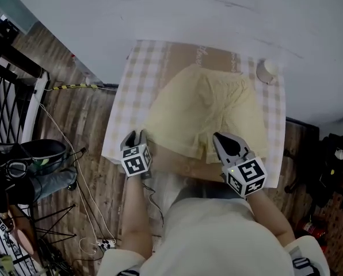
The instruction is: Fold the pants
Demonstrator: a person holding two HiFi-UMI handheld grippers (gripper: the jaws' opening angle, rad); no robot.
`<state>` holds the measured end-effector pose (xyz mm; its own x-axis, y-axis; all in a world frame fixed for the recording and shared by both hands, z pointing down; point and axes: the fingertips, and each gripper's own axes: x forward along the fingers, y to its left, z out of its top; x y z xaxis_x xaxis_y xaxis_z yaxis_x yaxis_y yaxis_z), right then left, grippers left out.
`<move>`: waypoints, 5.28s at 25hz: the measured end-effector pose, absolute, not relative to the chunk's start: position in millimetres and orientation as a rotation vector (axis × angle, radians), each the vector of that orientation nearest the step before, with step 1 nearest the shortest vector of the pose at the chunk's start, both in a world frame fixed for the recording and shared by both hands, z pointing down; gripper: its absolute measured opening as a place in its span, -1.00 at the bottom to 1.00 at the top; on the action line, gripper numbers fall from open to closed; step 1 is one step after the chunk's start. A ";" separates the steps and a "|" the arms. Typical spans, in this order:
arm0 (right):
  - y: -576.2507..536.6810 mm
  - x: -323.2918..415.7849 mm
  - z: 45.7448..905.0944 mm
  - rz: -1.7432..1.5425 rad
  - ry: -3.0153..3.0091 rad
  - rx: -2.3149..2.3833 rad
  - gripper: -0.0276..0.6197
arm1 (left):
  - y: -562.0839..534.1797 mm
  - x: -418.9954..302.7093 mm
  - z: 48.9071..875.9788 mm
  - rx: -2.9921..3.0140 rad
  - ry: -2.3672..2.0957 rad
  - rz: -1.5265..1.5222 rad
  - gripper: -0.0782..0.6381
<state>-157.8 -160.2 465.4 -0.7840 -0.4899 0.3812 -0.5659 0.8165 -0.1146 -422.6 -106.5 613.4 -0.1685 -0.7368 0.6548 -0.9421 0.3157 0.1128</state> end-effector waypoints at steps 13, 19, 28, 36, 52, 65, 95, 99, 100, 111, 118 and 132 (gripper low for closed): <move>-163.5 -170.7 478.4 0.365 -2.651 0.743 -0.91 | -108.3 -432.9 628.8 1.407 -1.928 0.544 -0.60; -162.7 -167.7 481.2 0.378 -2.639 0.771 -0.91 | -113.6 -428.2 630.6 1.435 -1.906 0.567 -0.66; -149.2 -156.9 476.7 0.382 -2.632 0.851 -0.91 | -111.9 -426.8 630.5 1.407 -1.894 0.520 -0.72; -139.0 -130.4 468.2 0.386 -2.618 1.004 -0.91 | -123.5 -393.3 585.3 1.571 -1.865 0.393 -0.74; -146.0 -62.5 449.5 0.382 -2.617 1.165 -0.91 | -165.5 -263.8 492.9 1.899 -1.692 0.182 -0.74; -170.7 28.7 441.3 0.391 -2.634 1.152 -0.91 | -184.9 -126.1 474.1 1.976 -1.605 0.183 -0.74; -214.1 168.2 462.7 0.480 -2.631 1.159 -0.91 | -175.6 114.9 553.8 2.076 -1.245 0.551 -0.74; -215.3 170.3 466.2 0.488 -2.632 1.143 -0.91 | -168.3 129.2 567.8 2.079 -1.197 0.615 -0.74; -215.8 170.2 466.5 0.488 -2.633 1.139 -0.91 | -167.0 131.1 570.6 2.078 -1.192 0.625 -0.74; -221.4 162.4 466.4 0.494 -2.648 1.094 -0.91 | -169.5 129.4 565.3 2.084 -1.193 0.605 -0.74; -234.5 146.9 465.9 0.490 -2.652 1.060 -0.91 | -184.0 94.0 546.0 2.050 -1.288 0.514 -0.55; -308.9 42.3 459.5 0.332 -2.634 0.946 -0.91 | -250.8 -80.9 501.5 1.966 -1.611 0.411 -0.62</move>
